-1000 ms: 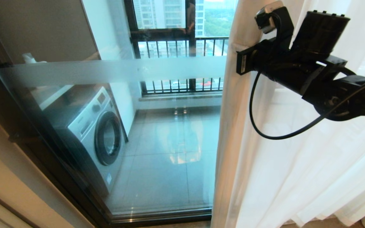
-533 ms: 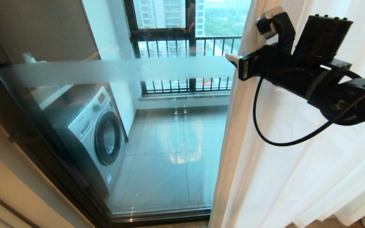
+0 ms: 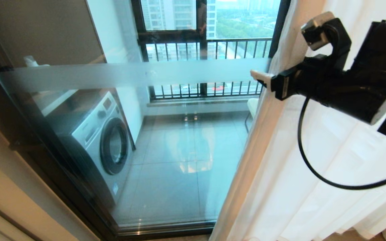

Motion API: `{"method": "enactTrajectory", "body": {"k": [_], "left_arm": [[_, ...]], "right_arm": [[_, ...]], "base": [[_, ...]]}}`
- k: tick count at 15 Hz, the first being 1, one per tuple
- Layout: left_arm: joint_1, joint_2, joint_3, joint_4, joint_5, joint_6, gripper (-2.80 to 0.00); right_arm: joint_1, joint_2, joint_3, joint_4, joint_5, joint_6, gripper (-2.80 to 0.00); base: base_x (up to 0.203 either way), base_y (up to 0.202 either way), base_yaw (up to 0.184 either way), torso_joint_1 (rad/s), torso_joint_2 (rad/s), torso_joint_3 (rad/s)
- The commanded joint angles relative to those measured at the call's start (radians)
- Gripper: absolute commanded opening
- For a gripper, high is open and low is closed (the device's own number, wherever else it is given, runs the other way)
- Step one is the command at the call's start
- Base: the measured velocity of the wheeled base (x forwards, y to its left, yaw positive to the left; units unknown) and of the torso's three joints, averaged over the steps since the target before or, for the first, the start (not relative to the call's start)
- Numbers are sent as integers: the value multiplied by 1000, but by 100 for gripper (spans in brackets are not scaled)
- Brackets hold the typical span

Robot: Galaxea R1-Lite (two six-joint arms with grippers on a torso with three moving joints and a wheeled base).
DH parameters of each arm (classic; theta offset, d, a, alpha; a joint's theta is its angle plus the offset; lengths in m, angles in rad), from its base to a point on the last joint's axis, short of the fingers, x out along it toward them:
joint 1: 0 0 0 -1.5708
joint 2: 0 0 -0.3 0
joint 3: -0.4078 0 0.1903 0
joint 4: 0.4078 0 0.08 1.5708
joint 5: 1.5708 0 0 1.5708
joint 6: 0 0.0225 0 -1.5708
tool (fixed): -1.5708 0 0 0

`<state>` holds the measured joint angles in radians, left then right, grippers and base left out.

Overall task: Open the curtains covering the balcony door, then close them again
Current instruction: Close the inner curtains on both sides

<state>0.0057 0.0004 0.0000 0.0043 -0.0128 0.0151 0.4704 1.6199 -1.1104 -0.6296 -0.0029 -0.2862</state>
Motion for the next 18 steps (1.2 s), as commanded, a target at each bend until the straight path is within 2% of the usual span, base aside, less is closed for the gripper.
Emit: {"method": "enactTrajectory", "body": {"k": [1, 5, 8, 9, 18], "left_arm": [[0, 1, 0, 0, 0, 0, -280], [0, 0, 0, 0, 0, 0, -280], [0, 1, 0, 0, 0, 0, -280], [0, 1, 0, 0, 0, 0, -280], [0, 1, 0, 0, 0, 0, -280]], "right_arm": [[-1, -162, 144, -2, -2, -2, 0], [-20, -355, 351, 4, -17, -2, 0], [-42, -475, 451, 37, -18, -1, 0], [-50, -507, 481, 42, -19, -1, -280], [-78, -738, 655, 148, -20, -1, -280]], "base": [[0, 0, 0, 0, 0, 0], [0, 0, 0, 0, 0, 0], [0, 0, 0, 0, 0, 0], [0, 0, 0, 0, 0, 0], [0, 0, 0, 0, 0, 0]]}}
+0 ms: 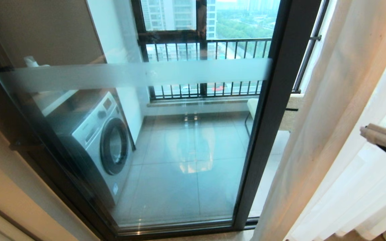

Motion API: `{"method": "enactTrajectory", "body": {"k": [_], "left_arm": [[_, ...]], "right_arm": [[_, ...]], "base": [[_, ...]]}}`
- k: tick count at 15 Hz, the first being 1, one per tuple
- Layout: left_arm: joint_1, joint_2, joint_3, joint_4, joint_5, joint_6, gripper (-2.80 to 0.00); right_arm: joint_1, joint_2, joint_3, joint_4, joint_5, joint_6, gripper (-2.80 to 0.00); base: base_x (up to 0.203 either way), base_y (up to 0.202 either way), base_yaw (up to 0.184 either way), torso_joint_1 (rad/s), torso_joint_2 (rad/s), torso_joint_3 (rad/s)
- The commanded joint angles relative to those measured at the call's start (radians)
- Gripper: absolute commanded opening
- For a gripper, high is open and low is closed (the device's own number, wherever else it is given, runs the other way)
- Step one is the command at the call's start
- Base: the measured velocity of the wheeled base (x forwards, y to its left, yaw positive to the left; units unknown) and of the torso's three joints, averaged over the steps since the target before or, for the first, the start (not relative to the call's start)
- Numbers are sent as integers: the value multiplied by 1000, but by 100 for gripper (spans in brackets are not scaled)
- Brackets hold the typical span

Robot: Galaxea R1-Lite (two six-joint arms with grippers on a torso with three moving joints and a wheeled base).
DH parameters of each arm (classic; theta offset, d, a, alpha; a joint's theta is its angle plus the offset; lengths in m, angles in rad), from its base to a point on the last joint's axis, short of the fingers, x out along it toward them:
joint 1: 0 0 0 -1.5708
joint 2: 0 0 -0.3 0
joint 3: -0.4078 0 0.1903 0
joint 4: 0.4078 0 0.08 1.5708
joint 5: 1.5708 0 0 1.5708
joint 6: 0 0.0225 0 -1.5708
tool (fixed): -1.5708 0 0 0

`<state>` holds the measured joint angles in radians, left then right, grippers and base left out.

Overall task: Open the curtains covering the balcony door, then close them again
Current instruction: Close the inner curtains on both sides

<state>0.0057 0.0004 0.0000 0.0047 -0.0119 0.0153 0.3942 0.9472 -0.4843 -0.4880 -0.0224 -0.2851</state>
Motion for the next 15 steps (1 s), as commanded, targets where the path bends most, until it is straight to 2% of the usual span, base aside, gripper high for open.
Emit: {"method": "enactTrajectory", "body": {"k": [1, 6, 9, 11, 15], "left_arm": [[0, 1, 0, 0, 0, 0, -280], [0, 0, 0, 0, 0, 0, -280], [0, 1, 0, 0, 0, 0, -280], [0, 1, 0, 0, 0, 0, -280], [0, 1, 0, 0, 0, 0, -280]], "right_arm": [[-12, -92, 46, 20, -1, -2, -280], [-118, -239, 117, 157, 4, 3, -280], [-210, -339, 154, 271, 6, 52, -280], [-223, -396, 210, 276, 1, 86, -280], [-269, -514, 323, 233, -1, 93, -280]], "base": [[0, 0, 0, 0, 0, 0], [0, 0, 0, 0, 0, 0], [0, 0, 0, 0, 0, 0], [0, 0, 0, 0, 0, 0], [0, 0, 0, 0, 0, 0]]}}
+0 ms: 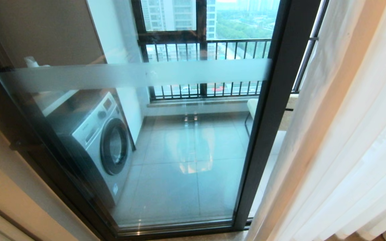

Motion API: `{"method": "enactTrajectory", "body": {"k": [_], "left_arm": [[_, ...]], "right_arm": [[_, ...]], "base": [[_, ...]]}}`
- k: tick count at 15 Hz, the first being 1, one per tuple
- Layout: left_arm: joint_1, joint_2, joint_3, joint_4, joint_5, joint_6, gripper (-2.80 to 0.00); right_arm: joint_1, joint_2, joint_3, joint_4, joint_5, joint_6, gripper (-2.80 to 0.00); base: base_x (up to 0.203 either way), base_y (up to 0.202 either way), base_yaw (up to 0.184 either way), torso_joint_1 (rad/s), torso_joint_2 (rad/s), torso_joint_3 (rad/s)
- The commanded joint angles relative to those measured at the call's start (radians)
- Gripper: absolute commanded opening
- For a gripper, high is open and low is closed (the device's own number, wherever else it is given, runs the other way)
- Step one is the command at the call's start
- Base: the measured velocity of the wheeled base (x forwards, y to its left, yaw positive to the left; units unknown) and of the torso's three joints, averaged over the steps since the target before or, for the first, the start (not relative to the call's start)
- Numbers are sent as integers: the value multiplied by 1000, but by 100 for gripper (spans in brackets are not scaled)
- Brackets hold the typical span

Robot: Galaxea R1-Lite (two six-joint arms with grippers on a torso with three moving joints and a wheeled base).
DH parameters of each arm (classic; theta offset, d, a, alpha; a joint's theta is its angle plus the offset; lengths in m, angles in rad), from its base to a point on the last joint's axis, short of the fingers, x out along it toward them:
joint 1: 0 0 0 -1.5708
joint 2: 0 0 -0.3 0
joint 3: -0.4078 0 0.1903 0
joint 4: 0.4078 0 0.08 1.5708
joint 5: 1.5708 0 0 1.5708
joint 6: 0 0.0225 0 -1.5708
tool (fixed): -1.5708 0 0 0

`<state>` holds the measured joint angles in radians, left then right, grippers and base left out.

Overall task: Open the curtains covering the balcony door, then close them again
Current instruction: Close the inner curtains on both sides

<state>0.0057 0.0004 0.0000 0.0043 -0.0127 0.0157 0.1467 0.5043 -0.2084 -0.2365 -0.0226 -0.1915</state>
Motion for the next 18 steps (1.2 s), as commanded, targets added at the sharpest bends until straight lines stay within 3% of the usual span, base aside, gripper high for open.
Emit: {"method": "enactTrajectory", "body": {"k": [1, 5, 10, 13, 14, 16, 17, 18], "left_arm": [[0, 0, 0, 0, 0, 0, -280], [0, 1, 0, 0, 0, 0, -280], [0, 0, 0, 0, 0, 0, -280], [0, 1, 0, 0, 0, 0, -280], [0, 1, 0, 0, 0, 0, -280], [0, 1, 0, 0, 0, 1, -280], [0, 0, 0, 0, 0, 0, -280], [0, 1, 0, 0, 0, 0, -280]], "right_arm": [[-39, -101, 82, -41, 0, 1, -280], [-108, -240, 204, -112, 0, 12, -280], [-149, -425, 208, 130, 15, 28, -280], [-148, -504, 208, 240, 68, 29, -280], [-148, -504, 208, 240, 15, 29, -280], [-148, -504, 208, 240, -226, 29, -280], [-148, -504, 208, 240, -245, 28, -280], [-148, -504, 208, 240, -187, 28, -280]], "base": [[0, 0, 0, 0, 0, 0], [0, 0, 0, 0, 0, 0], [0, 0, 0, 0, 0, 0], [0, 0, 0, 0, 0, 0], [0, 0, 0, 0, 0, 0], [0, 0, 0, 0, 0, 0], [0, 0, 0, 0, 0, 0], [0, 0, 0, 0, 0, 0]]}}
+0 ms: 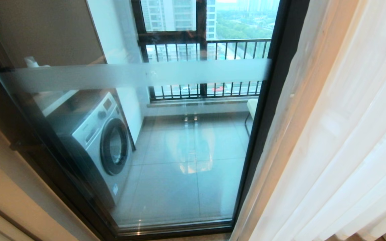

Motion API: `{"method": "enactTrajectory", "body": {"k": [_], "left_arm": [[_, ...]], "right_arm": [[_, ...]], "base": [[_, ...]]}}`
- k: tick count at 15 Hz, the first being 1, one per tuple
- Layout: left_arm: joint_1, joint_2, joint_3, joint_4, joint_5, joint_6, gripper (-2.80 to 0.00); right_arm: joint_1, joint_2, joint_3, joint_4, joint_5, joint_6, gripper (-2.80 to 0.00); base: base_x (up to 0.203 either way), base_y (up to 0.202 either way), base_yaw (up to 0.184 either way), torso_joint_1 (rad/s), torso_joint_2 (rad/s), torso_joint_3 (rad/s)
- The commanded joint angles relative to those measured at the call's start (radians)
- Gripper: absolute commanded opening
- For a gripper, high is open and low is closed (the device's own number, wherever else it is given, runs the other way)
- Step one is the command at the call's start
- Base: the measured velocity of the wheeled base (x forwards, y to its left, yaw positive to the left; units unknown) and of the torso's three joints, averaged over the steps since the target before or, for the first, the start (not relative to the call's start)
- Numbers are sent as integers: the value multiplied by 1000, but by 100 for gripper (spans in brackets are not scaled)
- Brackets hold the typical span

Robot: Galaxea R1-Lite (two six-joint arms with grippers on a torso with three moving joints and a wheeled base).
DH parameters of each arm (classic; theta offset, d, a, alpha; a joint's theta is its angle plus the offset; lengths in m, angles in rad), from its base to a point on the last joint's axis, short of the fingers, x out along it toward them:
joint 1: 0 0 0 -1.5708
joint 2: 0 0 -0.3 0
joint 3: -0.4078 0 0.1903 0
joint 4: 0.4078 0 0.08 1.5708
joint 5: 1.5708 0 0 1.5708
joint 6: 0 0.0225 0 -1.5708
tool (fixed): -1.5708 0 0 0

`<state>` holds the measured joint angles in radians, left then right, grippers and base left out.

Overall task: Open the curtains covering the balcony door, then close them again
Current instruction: Close the inner curtains on both sides

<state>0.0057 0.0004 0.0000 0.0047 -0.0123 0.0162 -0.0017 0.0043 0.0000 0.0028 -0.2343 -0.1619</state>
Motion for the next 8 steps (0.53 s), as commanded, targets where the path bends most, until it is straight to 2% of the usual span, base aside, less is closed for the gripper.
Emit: {"method": "enactTrajectory", "body": {"k": [1, 2, 3, 8], "left_arm": [[0, 0, 0, 0, 0, -1, -280], [0, 1, 0, 0, 0, -1, -280], [0, 1, 0, 0, 0, -1, -280], [0, 1, 0, 0, 0, 0, -280]], "right_arm": [[0, -4, 0, 0, 166, -2, -280], [0, -4, 0, 1, 259, -4, -280], [0, -4, 0, 2, 282, -4, -280], [0, -4, 0, 2, 282, -4, -280]], "base": [[0, 0, 0, 0, 0, 0], [0, 0, 0, 0, 0, 0], [0, 0, 0, 0, 0, 0], [0, 0, 0, 0, 0, 0]]}}
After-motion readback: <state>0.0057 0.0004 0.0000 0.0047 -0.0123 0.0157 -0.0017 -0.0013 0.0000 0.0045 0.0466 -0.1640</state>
